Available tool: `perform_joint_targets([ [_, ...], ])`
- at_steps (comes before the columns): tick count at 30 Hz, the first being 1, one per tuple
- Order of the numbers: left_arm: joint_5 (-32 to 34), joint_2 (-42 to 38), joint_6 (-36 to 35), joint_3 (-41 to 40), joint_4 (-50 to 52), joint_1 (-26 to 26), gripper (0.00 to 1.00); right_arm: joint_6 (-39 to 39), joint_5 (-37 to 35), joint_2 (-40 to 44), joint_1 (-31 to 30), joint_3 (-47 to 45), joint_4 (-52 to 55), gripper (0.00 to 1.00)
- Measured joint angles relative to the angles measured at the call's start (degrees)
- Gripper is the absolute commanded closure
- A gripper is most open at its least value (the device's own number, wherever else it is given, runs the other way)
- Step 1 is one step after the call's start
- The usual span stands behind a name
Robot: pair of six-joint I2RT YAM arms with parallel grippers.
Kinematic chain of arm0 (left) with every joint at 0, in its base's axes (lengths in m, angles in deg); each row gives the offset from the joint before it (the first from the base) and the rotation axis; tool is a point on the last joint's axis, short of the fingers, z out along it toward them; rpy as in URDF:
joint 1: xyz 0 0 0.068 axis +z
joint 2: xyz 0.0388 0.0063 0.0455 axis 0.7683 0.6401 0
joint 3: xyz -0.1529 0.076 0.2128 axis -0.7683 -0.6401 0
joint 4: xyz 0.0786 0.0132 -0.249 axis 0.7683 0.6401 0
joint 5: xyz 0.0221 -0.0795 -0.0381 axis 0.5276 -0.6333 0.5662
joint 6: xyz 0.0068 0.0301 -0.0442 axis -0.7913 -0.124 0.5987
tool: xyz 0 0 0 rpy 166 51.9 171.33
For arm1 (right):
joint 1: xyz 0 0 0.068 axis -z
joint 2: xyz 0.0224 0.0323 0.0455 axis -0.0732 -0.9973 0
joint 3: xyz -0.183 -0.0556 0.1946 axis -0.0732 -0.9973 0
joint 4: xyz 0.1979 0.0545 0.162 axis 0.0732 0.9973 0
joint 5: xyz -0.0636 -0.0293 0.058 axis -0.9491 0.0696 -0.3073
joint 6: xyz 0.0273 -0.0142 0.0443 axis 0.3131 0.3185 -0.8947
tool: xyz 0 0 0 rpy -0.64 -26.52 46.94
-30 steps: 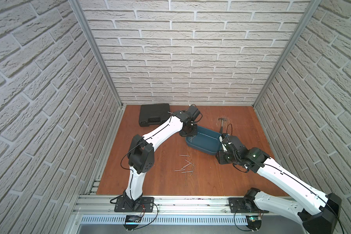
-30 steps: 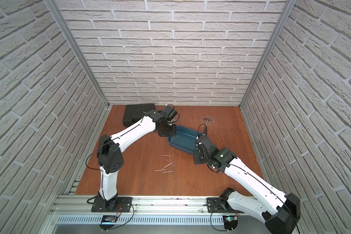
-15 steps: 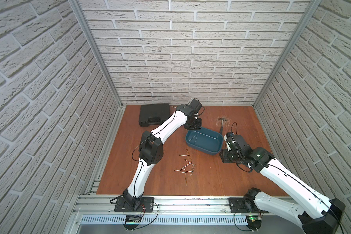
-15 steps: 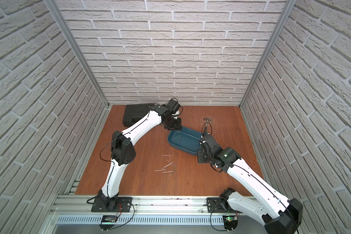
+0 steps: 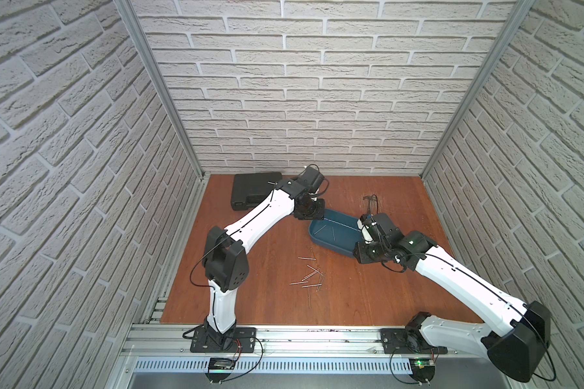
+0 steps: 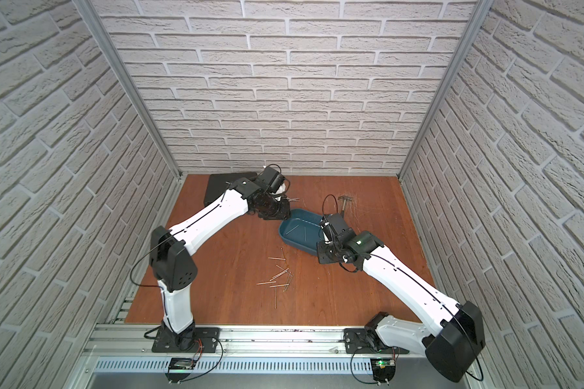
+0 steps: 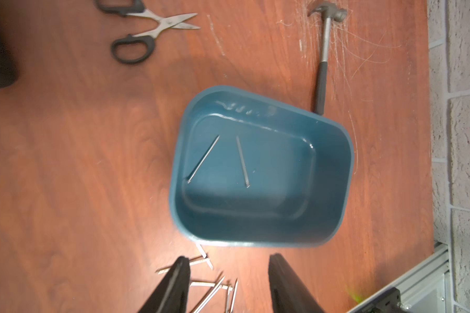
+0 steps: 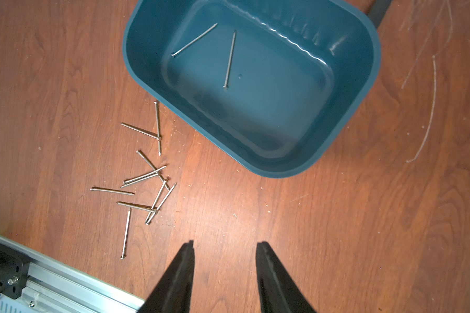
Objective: Put the nails on the desktop into the storage box
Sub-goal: Place the nail in the storage box, then pick up the nail from the center of the board.
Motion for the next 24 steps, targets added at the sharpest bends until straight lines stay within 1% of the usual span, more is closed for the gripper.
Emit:
perform_joint_targets([
  [4, 1.4, -8.4, 0.9, -12.1, -2.0, 1.9, 0.49, 0.6, 1.3, -4.7, -2.8, 2.3, -1.6, 0.60],
  [11, 3.6, -17.7, 3.5, -29.4, -2.9, 2.8, 0.49, 1.3, 4.2, -12.9, -8.5, 5.6, -4.2, 0.61],
  [17, 4.1, -25.6, 6.6, -39.4, -3.4, 3.1, 0.50, 3.9, 7.5, -19.6, -12.2, 8.3, -5.4, 0.64],
  [24, 4.2, -30.5, 9.7, -47.0, -3.8, 4.2, 0.50, 4.5, 8.0, -24.3, -16.7, 11.6, -4.7, 0.66],
])
